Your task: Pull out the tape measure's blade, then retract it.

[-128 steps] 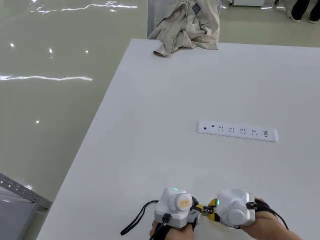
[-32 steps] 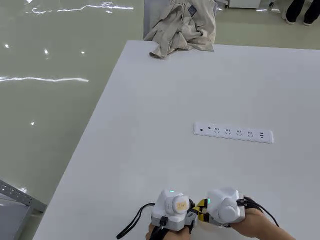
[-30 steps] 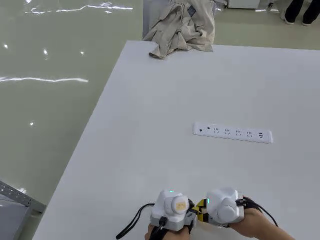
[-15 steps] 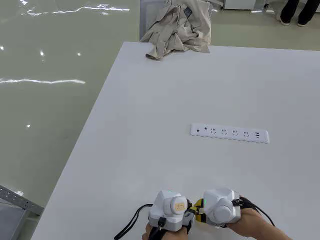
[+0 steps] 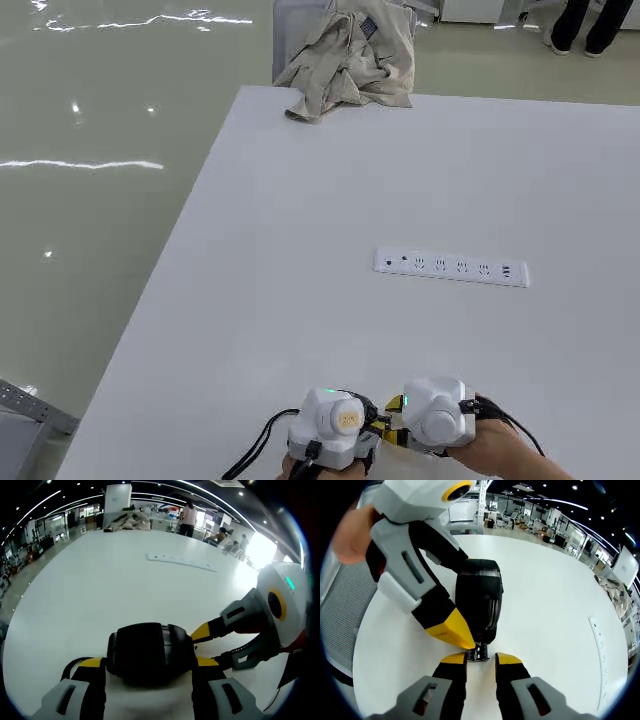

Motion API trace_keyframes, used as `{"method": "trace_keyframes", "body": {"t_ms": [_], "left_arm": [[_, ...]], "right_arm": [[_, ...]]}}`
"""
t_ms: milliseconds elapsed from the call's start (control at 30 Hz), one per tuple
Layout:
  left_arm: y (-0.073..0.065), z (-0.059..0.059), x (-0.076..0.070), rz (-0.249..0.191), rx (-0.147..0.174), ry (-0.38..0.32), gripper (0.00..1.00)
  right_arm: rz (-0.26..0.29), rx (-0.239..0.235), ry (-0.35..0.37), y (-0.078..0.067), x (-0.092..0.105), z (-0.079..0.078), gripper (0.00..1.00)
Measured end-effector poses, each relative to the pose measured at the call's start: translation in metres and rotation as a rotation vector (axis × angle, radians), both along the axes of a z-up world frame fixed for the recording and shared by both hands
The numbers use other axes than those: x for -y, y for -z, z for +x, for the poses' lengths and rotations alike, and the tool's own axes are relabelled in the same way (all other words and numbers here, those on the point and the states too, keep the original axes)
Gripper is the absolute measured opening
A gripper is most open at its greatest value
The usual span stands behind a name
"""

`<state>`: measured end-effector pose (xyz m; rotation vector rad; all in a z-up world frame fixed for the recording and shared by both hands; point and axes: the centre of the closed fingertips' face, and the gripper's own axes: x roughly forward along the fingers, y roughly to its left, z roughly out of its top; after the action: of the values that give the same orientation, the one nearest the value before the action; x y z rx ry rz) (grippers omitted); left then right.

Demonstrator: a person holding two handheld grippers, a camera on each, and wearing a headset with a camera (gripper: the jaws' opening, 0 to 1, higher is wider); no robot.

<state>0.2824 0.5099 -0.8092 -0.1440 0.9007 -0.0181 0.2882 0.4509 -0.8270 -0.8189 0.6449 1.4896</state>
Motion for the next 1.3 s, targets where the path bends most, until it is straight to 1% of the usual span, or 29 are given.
{"method": "trace_keyframes", "body": {"t_ms": [133,333,433,500,600,700,800,833,900,1133,1233,1300], "left_arm": [[-0.001,0.001,0.001,-0.003,0.010,0.008,0.74],[-0.003,0.001,0.002,-0.008,0.014,0.020,0.77],[-0.003,0.001,0.001,-0.009,0.017,0.020,0.80],[-0.003,0.000,0.000,-0.008,0.018,0.022,0.80],[-0.005,-0.001,-0.001,-0.007,0.025,0.022,0.81],[-0.006,-0.001,-0.002,-0.007,0.030,0.023,0.83],[-0.007,-0.001,-0.001,-0.011,0.039,0.029,0.83],[-0.007,-0.001,-0.001,-0.011,0.041,0.032,0.84],[-0.008,-0.003,-0.002,-0.008,0.042,0.037,0.85],[-0.009,-0.006,-0.002,-0.009,0.045,0.052,0.88],[-0.009,-0.008,-0.004,-0.011,0.055,0.055,0.89],[-0.009,-0.009,-0.005,-0.013,0.056,0.058,0.90]], "right_arm": [[0.002,0.000,0.018,-0.001,0.000,0.001,0.23],[0.001,-0.013,0.063,-0.001,0.001,0.002,0.25],[0.014,-0.032,0.094,-0.002,0.000,0.001,0.28],[0.015,-0.032,0.105,-0.003,0.000,0.001,0.30],[0.014,-0.040,0.137,-0.003,0.002,0.001,0.35],[0.021,-0.042,0.153,-0.005,0.003,0.001,0.36],[0.010,-0.045,0.173,-0.006,0.006,-0.001,0.39],[0.010,-0.054,0.193,-0.006,0.007,-0.001,0.41],[0.015,-0.057,0.213,-0.007,0.009,-0.002,0.45],[0.031,-0.081,0.280,-0.009,0.014,-0.007,0.51],[0.034,-0.097,0.315,-0.010,0.016,-0.010,0.54],[0.044,-0.101,0.331,-0.011,0.017,-0.011,0.55]]}}
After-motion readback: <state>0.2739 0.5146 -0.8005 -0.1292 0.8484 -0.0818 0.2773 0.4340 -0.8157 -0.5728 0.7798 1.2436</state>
